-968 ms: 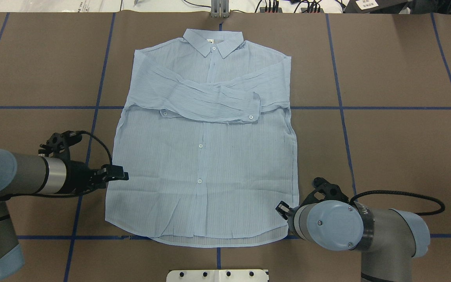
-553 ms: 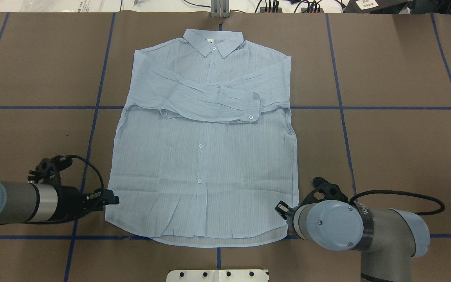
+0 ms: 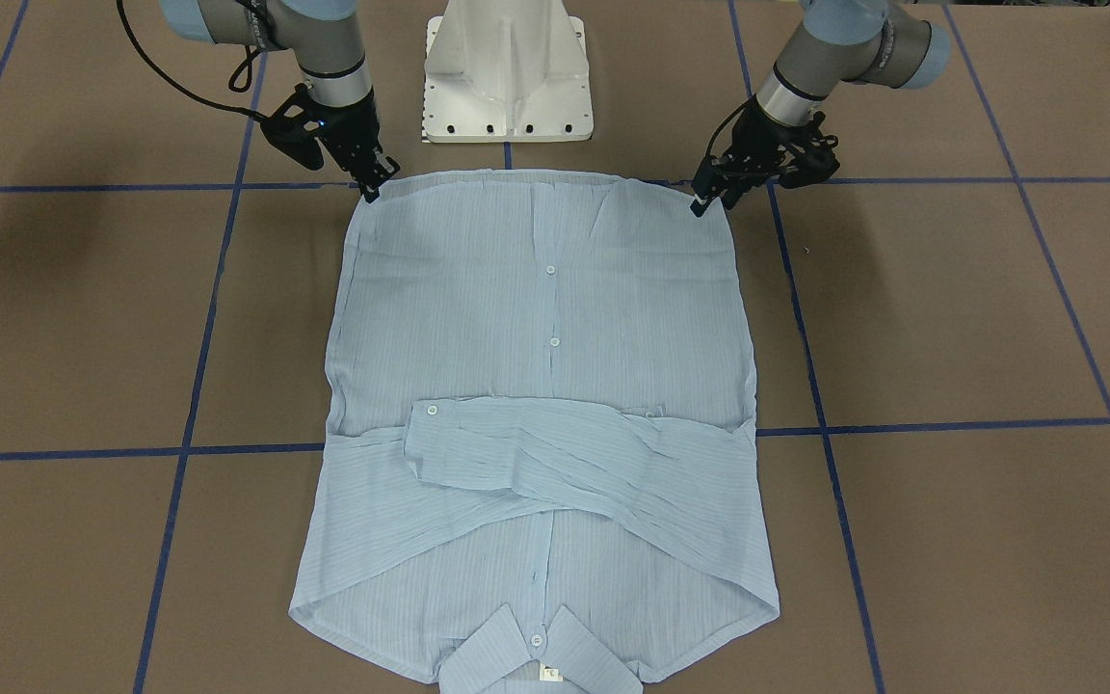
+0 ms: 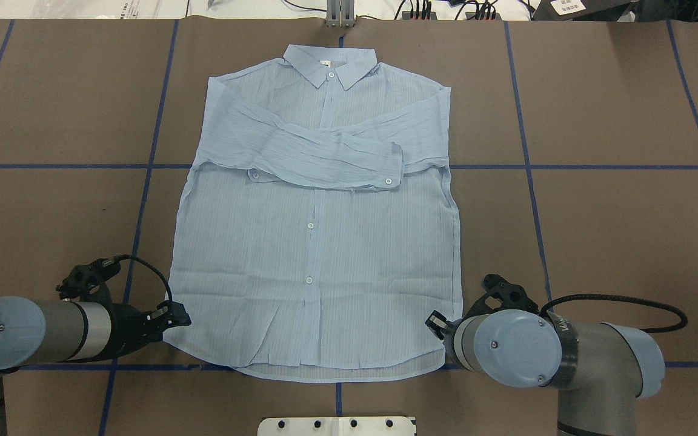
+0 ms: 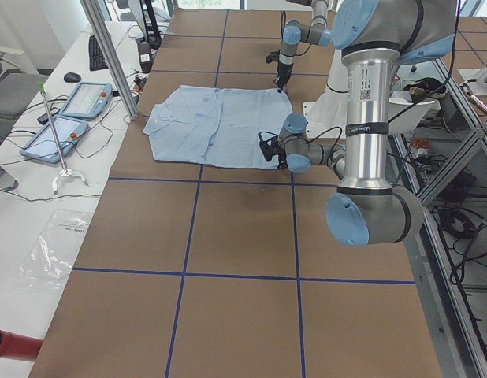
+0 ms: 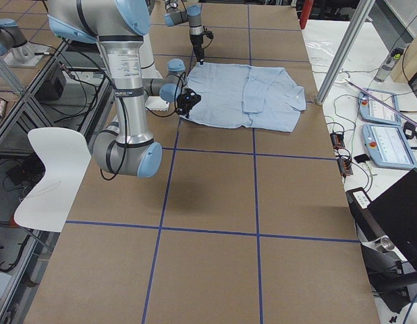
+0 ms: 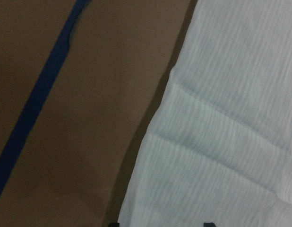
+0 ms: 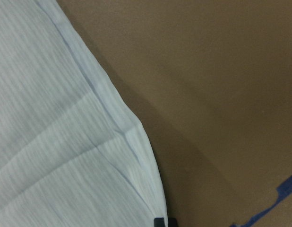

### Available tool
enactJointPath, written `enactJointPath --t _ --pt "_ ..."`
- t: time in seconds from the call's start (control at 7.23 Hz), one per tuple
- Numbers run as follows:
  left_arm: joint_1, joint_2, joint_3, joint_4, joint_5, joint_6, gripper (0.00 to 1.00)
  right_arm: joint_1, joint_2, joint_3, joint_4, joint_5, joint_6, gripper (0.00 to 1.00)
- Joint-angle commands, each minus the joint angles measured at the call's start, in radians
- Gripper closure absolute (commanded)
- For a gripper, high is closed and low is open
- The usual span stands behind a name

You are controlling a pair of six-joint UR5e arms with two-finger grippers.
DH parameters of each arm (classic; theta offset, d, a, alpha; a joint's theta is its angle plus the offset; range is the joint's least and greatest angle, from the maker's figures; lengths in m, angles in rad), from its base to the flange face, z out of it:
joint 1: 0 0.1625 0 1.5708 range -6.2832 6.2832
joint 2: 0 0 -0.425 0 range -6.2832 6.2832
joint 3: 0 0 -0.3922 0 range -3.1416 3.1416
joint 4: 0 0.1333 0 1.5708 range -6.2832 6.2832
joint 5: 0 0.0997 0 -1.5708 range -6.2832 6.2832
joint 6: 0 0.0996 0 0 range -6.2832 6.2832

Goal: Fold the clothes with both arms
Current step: 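Grasp the hem corners nearest the robot with both grippers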

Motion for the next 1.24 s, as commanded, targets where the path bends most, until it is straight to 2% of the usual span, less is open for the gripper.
enactJointPath --t 0.0,0.28,0.83,1.11 --pt "0.007 -0.040 -0.003 0.096 0.002 -0.002 0.37 -0.001 0.000 0.000 0.000 0.001 0.000 1.00" --pt "0.033 -0.039 -0.005 0.117 0.004 -0.003 0.39 -0.001 0.000 -0.001 0.000 -0.001 0.002 1.00" --pt "0.047 -0.039 -0.051 0.246 0.007 -0.002 0.43 -0.001 0.002 -0.001 0.000 -0.001 0.012 1.00" --pt "0.050 -0.041 -0.057 0.274 0.022 -0.002 0.49 -0.003 0.002 -0.003 0.000 -0.001 0.015 1.00"
